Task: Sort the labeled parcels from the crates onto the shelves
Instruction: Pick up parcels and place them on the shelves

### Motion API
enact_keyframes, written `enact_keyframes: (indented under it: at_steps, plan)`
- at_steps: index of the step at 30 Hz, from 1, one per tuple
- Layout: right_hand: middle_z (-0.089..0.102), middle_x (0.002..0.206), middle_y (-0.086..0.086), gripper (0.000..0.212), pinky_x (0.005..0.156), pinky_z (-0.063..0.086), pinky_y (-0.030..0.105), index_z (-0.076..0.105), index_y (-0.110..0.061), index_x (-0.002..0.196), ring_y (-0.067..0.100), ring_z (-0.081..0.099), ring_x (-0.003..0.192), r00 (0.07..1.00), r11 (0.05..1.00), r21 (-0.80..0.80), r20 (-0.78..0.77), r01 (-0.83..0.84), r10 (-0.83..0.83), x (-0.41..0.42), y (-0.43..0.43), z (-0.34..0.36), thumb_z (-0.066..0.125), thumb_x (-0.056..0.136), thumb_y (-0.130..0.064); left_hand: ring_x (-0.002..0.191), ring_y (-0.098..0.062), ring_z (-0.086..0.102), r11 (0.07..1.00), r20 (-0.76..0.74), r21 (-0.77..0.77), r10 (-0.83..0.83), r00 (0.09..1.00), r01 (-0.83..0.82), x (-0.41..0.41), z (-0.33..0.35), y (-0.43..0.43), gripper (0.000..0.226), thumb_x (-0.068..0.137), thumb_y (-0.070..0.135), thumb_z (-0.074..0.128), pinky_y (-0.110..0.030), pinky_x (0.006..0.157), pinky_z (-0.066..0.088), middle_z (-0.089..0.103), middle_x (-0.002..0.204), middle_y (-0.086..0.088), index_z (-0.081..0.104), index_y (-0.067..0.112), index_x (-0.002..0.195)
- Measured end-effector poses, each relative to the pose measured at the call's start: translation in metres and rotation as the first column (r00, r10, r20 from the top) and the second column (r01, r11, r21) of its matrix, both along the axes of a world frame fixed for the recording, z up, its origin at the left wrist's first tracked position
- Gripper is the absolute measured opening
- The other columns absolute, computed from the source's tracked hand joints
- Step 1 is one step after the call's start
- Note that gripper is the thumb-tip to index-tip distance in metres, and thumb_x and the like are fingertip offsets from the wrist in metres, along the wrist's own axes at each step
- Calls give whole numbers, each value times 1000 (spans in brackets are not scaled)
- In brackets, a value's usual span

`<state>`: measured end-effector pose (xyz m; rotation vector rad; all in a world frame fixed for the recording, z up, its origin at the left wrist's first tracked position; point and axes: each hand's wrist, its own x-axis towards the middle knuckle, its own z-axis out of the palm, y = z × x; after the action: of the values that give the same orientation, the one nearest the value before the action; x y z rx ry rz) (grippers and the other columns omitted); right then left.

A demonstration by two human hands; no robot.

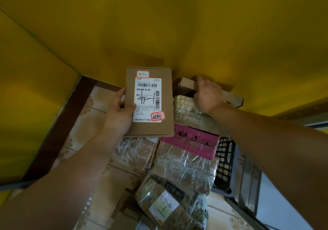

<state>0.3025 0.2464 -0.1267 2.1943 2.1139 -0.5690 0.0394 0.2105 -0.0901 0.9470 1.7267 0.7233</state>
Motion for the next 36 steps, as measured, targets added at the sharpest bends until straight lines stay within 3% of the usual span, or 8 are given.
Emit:
enact_keyframes:
  at_steps: [9,17,20,23,27,32,34,36]
  plan:
    - [52,135,16,46,100,36,38,41,-9,146,33,46,123,962,975,169,-254,146,-100,0,-24,64,49,102,-21,90,-8,61,1000,-37,28,8,999,-7,-10,30,-8,56,98,15,51,-24,64,43,62,112,6,34,36,147]
    - [46,144,12,52,107,28,25,34,-8,151,24,39,135,784,805,344,-579,483,-223,-52,-83,225,49,103,-21,109,-22,61,991,28,137,-1,1000,-3,-47,143,-42,58,95,17,55,-43,89,52,61,123,0,36,37,146]
    - [45,148,8,52,116,31,35,35,-12,151,23,40,137,692,740,313,-667,595,-274,-80,-116,278,49,103,-25,114,-22,58,981,22,193,-22,1000,17,-70,193,-66,57,93,26,58,-49,94,51,58,131,3,37,44,142]
    - [47,148,7,54,113,38,46,36,-15,151,23,43,136,592,692,255,-746,676,-304,-111,-150,324,51,102,-29,117,-19,53,962,18,269,-52,998,46,-91,244,-90,54,96,22,55,-43,93,51,51,131,8,36,38,145]
    - [50,143,3,53,106,46,44,37,-19,150,20,48,131,529,681,235,-807,693,-260,-153,-202,384,54,100,-29,107,-18,59,940,17,333,-89,996,79,-116,302,-127,60,96,11,54,-31,77,53,56,124,3,33,33,147]
    - [54,119,-8,44,90,46,29,46,-20,136,12,53,111,719,825,396,-695,403,-18,-187,-261,442,62,95,-18,101,-24,65,936,56,352,-40,998,17,-140,363,-170,59,97,14,54,-38,78,57,59,128,-9,32,35,148]
    - [58,123,-2,39,97,45,35,52,-17,131,19,54,114,861,857,485,-497,173,108,-188,-277,455,62,94,-11,97,-22,65,925,87,380,-21,996,-14,-145,385,-185,59,97,13,54,-34,73,55,59,125,-8,32,35,148]
    - [62,126,6,33,110,37,40,58,-14,120,26,55,119,925,795,605,-269,-56,269,-183,-291,463,62,89,-3,99,-24,66,911,116,410,1,993,-48,-145,404,-198,60,97,11,54,-38,79,56,61,124,-9,33,35,148]
